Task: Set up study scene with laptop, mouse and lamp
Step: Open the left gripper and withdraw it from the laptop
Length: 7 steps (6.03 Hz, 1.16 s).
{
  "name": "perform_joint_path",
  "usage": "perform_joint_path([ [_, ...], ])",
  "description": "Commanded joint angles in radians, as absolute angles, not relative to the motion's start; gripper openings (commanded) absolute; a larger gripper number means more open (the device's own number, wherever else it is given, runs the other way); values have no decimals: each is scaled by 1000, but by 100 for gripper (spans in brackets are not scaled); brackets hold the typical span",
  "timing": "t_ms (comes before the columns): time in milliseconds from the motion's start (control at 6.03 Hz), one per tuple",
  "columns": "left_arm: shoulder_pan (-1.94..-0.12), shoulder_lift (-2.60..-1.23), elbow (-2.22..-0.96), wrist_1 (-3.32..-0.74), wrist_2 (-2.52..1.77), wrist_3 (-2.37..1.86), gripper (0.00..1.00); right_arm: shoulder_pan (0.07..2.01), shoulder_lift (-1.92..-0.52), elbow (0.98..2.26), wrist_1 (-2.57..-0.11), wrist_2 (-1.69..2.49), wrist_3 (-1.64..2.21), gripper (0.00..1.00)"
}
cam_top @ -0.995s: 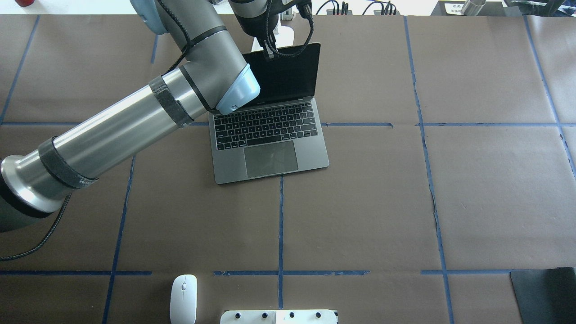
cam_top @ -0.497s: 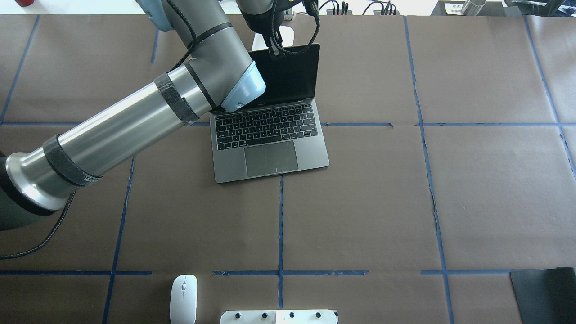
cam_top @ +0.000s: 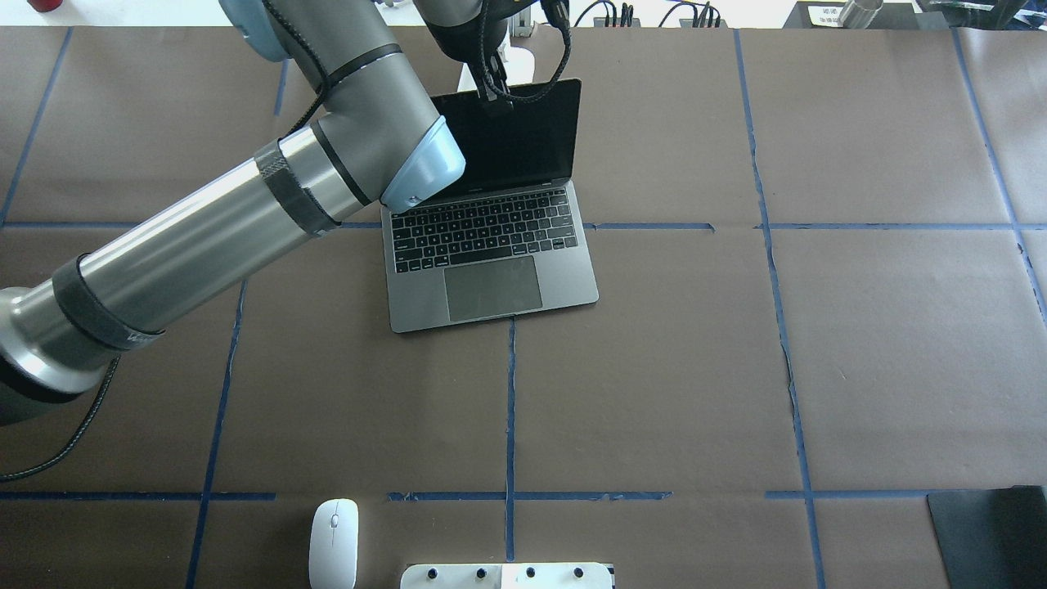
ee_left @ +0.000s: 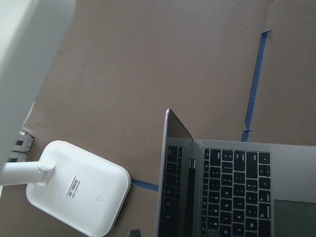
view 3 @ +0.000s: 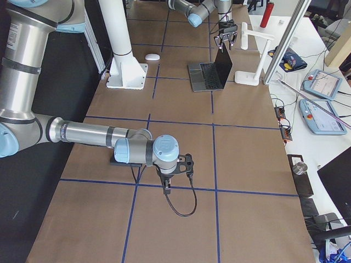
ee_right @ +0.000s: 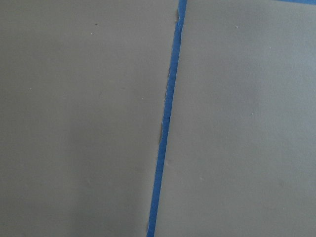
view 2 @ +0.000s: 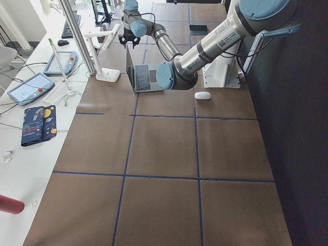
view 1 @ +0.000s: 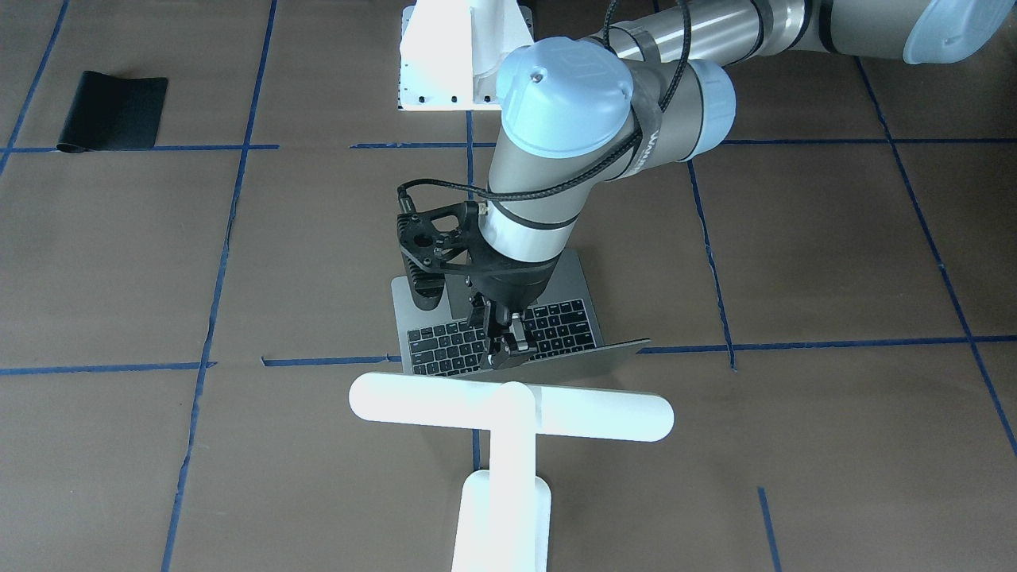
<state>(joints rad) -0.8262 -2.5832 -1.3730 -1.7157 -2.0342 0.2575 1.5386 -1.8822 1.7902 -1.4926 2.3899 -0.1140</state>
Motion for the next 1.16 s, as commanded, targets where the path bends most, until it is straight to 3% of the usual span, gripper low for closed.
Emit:
perform_joint_path([
  [0, -837, -2341, -1698, -1621, -2039, 277, 61, 1539, -1882, 1790, -1491, 2390, -117, 100],
  [332, -883, -2156, -1927, -1476, -2037, 418, 74, 1539, -1882, 1792, -1491, 2390, -121, 100],
  [497, -922, -2088, -1962, -1457, -2039, 451, 98, 1539, -1884, 1792, -1485, 2388, -121, 100],
  [995, -1082, -1895, -1974, -1434, -2042, 544, 94, 1539, -1887, 1799, -1448, 2393, -111, 100],
])
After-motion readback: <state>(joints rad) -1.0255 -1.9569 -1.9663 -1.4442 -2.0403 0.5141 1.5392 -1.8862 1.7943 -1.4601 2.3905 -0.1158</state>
